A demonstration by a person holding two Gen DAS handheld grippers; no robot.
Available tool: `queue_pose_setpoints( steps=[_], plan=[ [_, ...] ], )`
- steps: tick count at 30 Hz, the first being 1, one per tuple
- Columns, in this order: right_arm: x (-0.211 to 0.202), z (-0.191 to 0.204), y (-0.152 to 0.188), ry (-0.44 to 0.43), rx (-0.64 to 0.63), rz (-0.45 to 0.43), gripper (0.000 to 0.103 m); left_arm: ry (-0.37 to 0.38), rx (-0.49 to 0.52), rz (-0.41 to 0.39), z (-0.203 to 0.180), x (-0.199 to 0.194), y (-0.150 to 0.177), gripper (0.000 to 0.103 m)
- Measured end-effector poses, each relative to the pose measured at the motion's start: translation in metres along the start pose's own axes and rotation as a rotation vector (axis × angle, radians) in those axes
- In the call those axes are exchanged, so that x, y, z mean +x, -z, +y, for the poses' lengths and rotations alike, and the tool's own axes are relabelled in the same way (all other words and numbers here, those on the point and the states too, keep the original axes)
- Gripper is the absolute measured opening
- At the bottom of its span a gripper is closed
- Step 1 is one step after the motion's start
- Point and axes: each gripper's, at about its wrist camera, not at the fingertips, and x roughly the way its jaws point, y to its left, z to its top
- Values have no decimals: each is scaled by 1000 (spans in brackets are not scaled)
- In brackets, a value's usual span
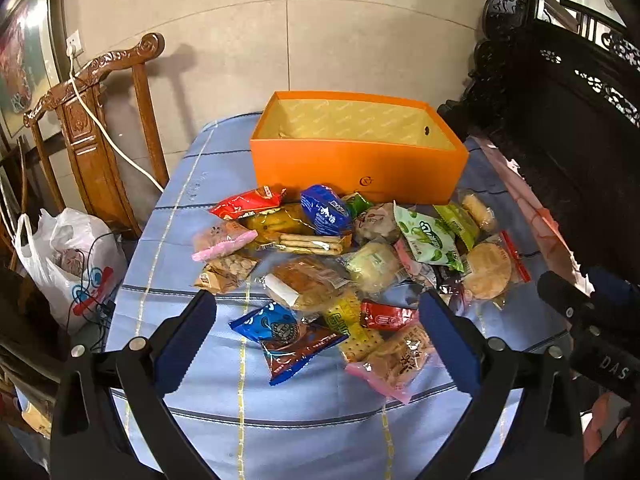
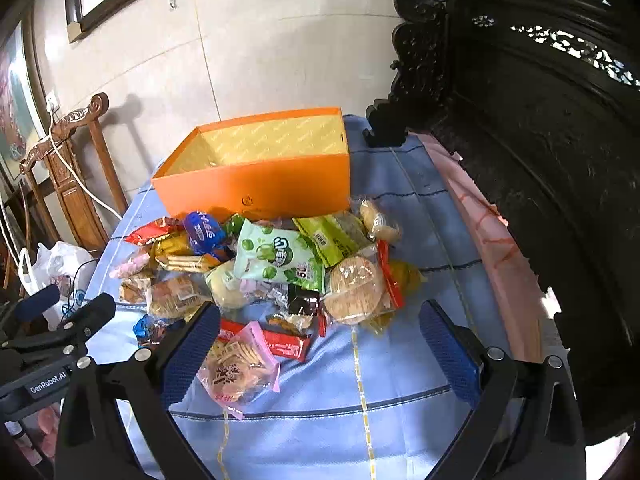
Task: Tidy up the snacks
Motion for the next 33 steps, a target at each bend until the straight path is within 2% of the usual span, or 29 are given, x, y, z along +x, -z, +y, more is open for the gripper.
queue_pose_setpoints(
  steps=[6, 9, 18, 33],
  plan=[
    [2, 0, -1, 16, 6, 5, 100, -42, 28, -16, 0, 0, -2, 99],
    [4, -4, -2, 4, 28, 11, 100, -2, 25, -20, -3, -1, -3, 99],
    [5, -1, -2, 22, 2, 8, 100, 25, 27, -16, 0, 2, -3, 99],
    [7, 4, -5, 29, -7, 14, 100, 14, 45, 4, 2, 8, -6, 99]
  ],
)
